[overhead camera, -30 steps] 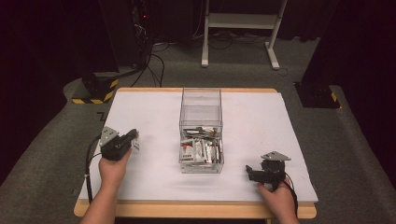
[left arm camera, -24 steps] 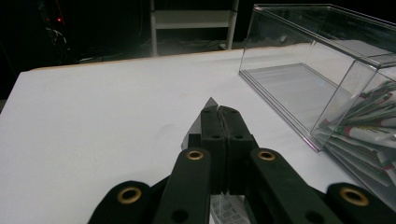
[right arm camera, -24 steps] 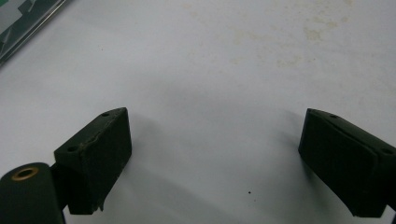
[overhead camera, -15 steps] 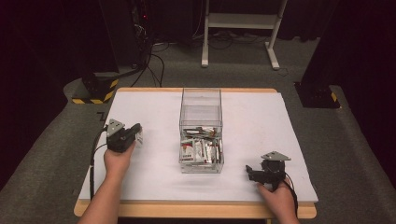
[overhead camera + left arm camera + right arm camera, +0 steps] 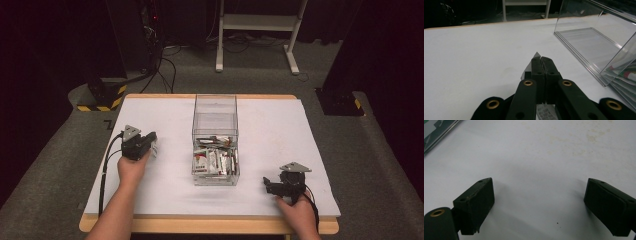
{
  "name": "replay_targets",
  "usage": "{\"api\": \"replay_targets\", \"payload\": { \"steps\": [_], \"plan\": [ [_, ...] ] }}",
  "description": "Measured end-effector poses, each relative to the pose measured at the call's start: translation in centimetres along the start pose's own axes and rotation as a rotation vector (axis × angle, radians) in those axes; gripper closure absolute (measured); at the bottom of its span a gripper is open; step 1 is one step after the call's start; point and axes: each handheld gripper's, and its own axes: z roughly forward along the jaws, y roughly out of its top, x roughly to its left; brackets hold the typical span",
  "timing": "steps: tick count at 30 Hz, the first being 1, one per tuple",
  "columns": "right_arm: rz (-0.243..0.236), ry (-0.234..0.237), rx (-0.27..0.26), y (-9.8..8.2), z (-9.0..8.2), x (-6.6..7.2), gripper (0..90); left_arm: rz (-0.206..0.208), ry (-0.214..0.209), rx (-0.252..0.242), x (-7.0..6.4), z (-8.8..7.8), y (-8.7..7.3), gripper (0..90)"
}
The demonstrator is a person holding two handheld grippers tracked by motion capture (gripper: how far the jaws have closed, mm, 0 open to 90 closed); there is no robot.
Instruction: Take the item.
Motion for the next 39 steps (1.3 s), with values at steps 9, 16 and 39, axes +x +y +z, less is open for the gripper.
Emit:
{"api": "replay_targets", "payload": {
  "steps": [9,16,39],
  "plan": [
    [0.0,0.001,0.0,0.0,0.0,0.0,9.4,-0.007,-0.028,0.011,-0.7,0.8,-0.3,85.9],
    [0.0,0.0,0.0,0.0,0.0,0.0,9.4,-0.017,-0.049,0.01,-1.3,1.2,-0.6,78.1],
    [-0.003,-0.001,-0.001,0.0,0.0,0.0,9.4,-0.032,-0.101,0.017,-3.2,-1.5,-1.8,64.9]
  ]
}}
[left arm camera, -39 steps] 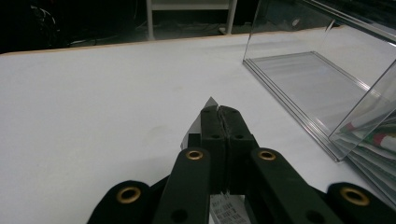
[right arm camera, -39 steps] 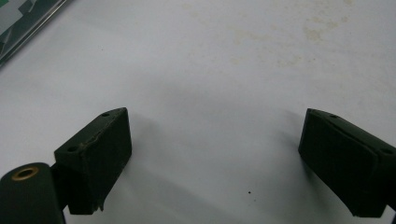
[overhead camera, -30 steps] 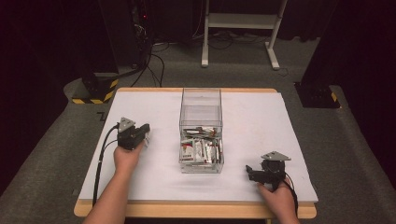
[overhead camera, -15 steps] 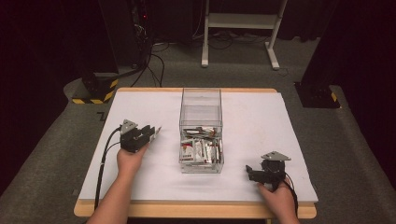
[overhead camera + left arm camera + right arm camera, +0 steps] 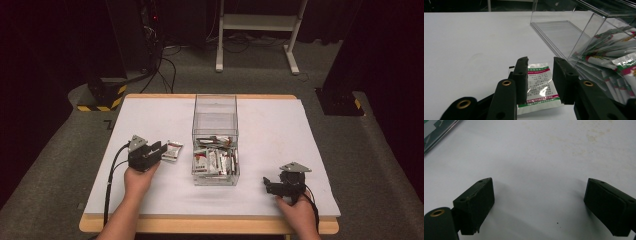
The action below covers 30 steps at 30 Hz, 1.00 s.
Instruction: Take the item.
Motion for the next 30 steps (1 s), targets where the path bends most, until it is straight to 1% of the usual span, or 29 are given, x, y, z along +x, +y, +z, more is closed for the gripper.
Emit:
{"api": "replay_targets", "payload": {
  "steps": [1,8,10,12,13,20,25,27,28,30],
  "plan": [
    [-0.001,0.0,0.0,0.0,0.0,0.0,9.4,0.002,-0.001,0.002,-0.2,-0.3,-0.1,64.4],
    [-0.001,-0.001,-0.001,0.0,0.0,0.0,9.4,0.005,-0.001,0.018,-0.6,-1.3,-0.6,59.4],
    [-0.001,0.0,0.0,0.0,0.0,0.0,9.4,0.015,0.004,0.027,-0.9,-1.8,-0.8,57.2],
    [-0.001,0.0,0.0,0.0,0.0,0.0,9.4,0.02,0.005,0.03,-0.9,-2.0,-0.8,56.4],
    [-0.001,0.0,0.0,0.0,0.0,0.0,9.4,0.024,0.006,0.04,-1.0,-2.3,-1.0,54.2],
    [-0.001,-0.001,-0.001,0.0,0.0,0.0,9.4,0.044,0.013,0.077,-0.6,-3.6,-2.1,47.9],
    [-0.001,-0.002,-0.001,0.0,0.0,0.0,9.4,0.077,0.034,0.113,-0.2,-4.3,-3.1,44.8],
    [-0.001,-0.002,-0.001,0.0,0.0,0.0,9.4,0.075,0.036,0.119,-0.1,-4.4,-3.3,43.3],
    [-0.002,-0.002,-0.001,0.0,0.0,0.0,9.4,0.089,0.048,0.139,0.2,-4.6,-3.6,42.6],
    [-0.002,-0.002,-0.001,0.0,0.0,0.0,9.4,0.11,0.068,0.162,0.4,-4.8,-4.0,41.2]
  ]
}}
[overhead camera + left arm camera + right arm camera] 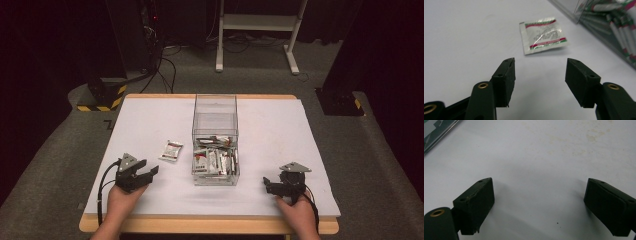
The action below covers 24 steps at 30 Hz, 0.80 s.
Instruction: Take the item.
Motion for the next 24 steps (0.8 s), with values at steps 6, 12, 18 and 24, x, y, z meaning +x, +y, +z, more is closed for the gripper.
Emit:
{"api": "replay_targets", "payload": {
  "steps": [6,12,18,24],
  "plan": [
    [0.0,-0.001,0.0,0.0,0.0,0.0,9.4,0.066,0.045,0.091,0.4,-0.2,-1.4,37.8],
    [-0.001,-0.001,0.001,0.0,0.0,0.0,9.4,0.024,0.032,0.086,0.9,-0.3,-2.6,36.5],
    [-0.002,-0.002,0.001,0.0,0.0,0.0,9.4,0.026,0.035,0.086,0.8,-0.3,-2.6,36.5],
    [-0.002,-0.002,0.001,0.0,0.0,0.0,9.3,0.005,0.015,0.083,1.1,-0.4,-2.6,35.9]
  ]
}}
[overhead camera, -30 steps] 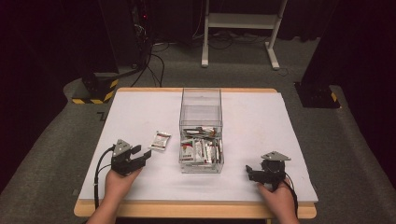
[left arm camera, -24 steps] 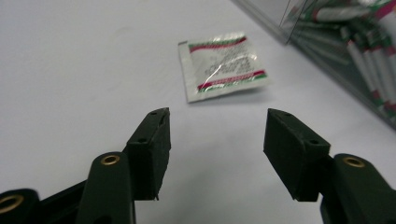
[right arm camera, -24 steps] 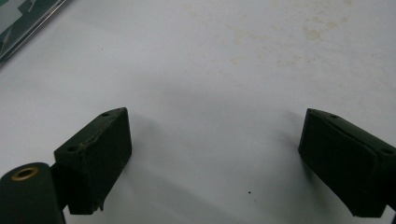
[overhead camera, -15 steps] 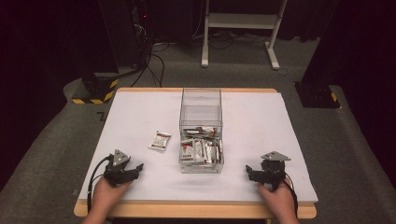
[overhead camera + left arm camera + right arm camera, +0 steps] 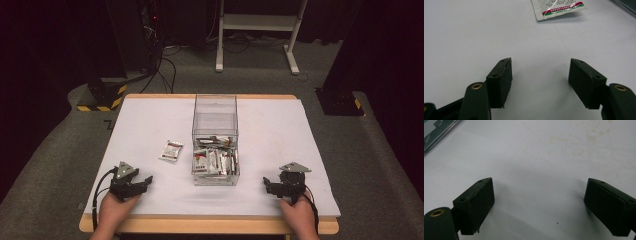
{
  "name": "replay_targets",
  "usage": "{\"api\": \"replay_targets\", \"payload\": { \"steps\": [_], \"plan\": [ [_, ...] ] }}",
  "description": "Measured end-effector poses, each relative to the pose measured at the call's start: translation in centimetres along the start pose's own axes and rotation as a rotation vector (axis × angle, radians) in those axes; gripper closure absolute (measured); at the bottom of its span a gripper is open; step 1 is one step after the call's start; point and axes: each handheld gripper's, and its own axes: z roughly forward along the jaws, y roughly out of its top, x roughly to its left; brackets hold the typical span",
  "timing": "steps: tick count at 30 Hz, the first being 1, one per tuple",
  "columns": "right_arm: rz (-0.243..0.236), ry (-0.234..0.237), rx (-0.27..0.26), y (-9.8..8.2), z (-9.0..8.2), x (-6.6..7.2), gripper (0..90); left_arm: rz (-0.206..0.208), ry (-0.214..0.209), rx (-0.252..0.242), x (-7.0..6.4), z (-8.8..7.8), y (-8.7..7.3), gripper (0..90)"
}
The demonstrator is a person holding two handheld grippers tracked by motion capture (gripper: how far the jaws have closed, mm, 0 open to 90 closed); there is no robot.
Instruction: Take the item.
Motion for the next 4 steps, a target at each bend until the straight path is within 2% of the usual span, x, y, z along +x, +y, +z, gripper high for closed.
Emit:
{"api": "replay_targets", "payload": {
  "steps": [4],
  "plan": [
    [-0.001,0.0,0.0,0.0,0.0,0.0,9.3,0.001,-0.003,0.0,0.01,0.0,0.0,35.4]
  ]
}}
